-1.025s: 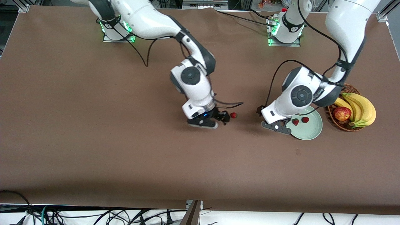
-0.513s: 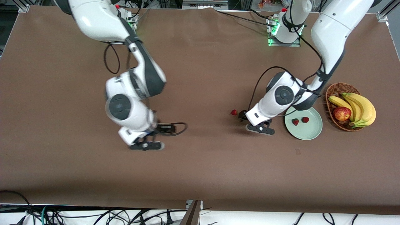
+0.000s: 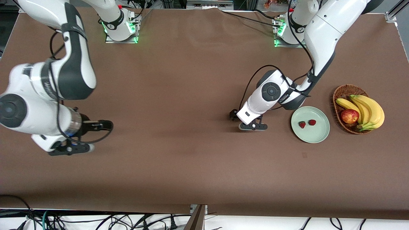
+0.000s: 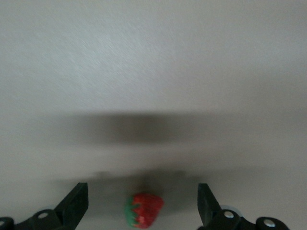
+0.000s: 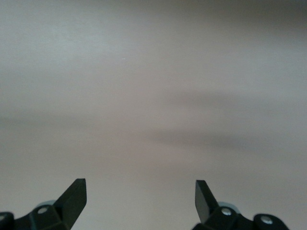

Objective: Collect all strawberries into plate
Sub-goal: 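Grasp the last strawberry with the left gripper while the right withdraws, then place the last strawberry on the plate with the left gripper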

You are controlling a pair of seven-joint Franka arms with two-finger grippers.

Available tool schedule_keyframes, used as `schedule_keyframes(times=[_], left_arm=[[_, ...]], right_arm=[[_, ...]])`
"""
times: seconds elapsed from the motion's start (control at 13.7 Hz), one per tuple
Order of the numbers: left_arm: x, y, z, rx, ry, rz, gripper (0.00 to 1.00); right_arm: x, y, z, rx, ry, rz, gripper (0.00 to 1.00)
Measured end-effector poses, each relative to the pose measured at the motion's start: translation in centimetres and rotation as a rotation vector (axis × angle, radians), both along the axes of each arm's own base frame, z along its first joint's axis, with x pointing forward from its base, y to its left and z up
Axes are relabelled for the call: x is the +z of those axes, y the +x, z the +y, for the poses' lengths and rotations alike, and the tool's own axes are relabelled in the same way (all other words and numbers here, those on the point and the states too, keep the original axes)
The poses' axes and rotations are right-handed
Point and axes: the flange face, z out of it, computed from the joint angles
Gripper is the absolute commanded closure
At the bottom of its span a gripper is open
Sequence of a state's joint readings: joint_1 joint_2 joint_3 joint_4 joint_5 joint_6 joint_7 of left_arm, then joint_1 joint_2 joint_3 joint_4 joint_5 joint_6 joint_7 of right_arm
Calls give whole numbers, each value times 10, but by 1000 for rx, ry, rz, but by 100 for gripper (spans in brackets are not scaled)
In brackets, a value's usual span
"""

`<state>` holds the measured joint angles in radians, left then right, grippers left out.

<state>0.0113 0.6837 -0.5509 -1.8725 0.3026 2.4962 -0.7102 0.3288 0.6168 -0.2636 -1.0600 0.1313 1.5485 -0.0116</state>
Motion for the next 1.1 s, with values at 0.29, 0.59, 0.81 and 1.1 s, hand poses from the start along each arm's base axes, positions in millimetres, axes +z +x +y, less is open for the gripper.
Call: schedule_keyframes(times=[0.29, 0.59, 0.81, 1.1], left_arm=[[-17, -10, -5, 19, 11, 27, 0], [-25, -21, -8, 22, 51, 21, 20], [-26, -26, -15, 4, 67, 5, 76], [-24, -24, -14, 5, 68, -2, 91]], right_arm=[[58, -29, -51, -33, -8, -16, 0], [91, -81, -88, -44, -7, 3, 0], [109, -114, -86, -19, -34, -5, 0], [123, -137, -85, -12, -28, -17, 0]])
